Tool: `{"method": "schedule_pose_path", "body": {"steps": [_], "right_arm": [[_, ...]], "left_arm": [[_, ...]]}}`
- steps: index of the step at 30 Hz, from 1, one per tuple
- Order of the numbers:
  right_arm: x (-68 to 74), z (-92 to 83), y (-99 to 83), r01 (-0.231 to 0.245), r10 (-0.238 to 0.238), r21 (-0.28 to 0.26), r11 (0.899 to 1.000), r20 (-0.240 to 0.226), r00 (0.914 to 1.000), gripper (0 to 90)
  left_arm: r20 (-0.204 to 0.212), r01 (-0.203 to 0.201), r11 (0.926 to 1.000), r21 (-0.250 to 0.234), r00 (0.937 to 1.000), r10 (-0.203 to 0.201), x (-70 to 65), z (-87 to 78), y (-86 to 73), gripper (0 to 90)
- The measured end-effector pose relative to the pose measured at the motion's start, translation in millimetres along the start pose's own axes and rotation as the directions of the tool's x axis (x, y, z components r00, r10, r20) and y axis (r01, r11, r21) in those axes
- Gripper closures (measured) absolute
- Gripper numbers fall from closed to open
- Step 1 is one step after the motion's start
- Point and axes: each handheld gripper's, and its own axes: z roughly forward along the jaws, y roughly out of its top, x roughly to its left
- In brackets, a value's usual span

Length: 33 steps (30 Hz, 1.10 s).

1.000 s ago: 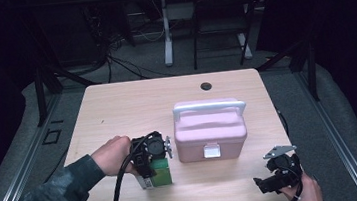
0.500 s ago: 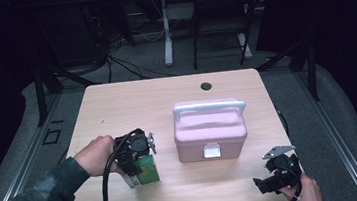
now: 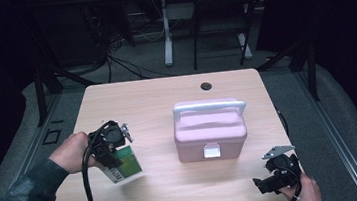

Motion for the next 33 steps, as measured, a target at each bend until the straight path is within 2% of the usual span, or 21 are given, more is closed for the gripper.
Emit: {"method": "schedule_pose_path", "body": {"steps": [2, 5, 6, 8, 10, 11, 20, 30, 33], "right_arm": [[0.2, 0.4, 0.3, -0.003, 0.003, 0.003, 1.0, -0.003, 1.0, 0.0], [0.3, 0.3, 0.5, -0.003, 0.003, 0.003, 1.0, -0.004, 1.0, 0.0], [0.4, 0.3, 0.5, -0.003, 0.003, 0.003, 1.0, -0.005, 1.0, 0.0], [0.4, 0.3, 0.6, -0.003, 0.003, 0.003, 1.0, -0.005, 1.0, 0.0], [0.6, 0.1, 0.7, -0.003, 0.003, 0.003, 1.0, -0.005, 1.0, 0.0], [0.6, 0.1, 0.7, -0.003, 0.003, 0.003, 1.0, -0.005, 1.0, 0.0], [0.7, -0.2, 0.9, -0.001, 0.001, 0.009, 1.0, -0.005, 1.0, 0.0], [0.5, -0.3, 0.8, 0.003, -0.003, 0.01, 1.0, -0.005, 1.0, 0.0], [0.6, -0.5, 0.8, 0.003, -0.002, 0.01, 1.0, -0.005, 1.0, 0.0]], "left_arm": [[-0.001, 0.029, 0.9996, -0.001, 0.9996, -0.029, 5.4, -1.4, -6.5, 63.4], [-0.003, 0.04, 0.9992, 0.002, 0.9992, -0.04, 8.8, -2.0, -10.1, 63.4], [-0.005, 0.06, 0.9982, -0.002, 0.9982, -0.06, 12.9, -2.0, -14.2, 63.4], [-0.005, 0.068, 0.9977, 0.0, 0.9977, -0.068, 15.7, -2.3, -16.3, 63.4], [-0.013, 0.115, 0.9933, -0.009, 0.9932, -0.115, 24.6, -2.8, -23.3, 63.4], [-0.013, 0.115, 0.9933, -0.009, 0.9932, -0.115, 24.6, -2.8, -23.3, 63.4], [-0.016, 0.237, 0.9715, -0.008, 0.9714, -0.237, 55.7, 0.5, -43.3, 63.4], [-0.038, 0.311, 0.9503, 0.004, 0.9496, -0.311, 77.6, 4.9, -53.4, 63.5], [-0.043, 0.319, 0.9476, 0.01, 0.9469, -0.319, 81.4, 5.7, -54.9, 63.5]]}}
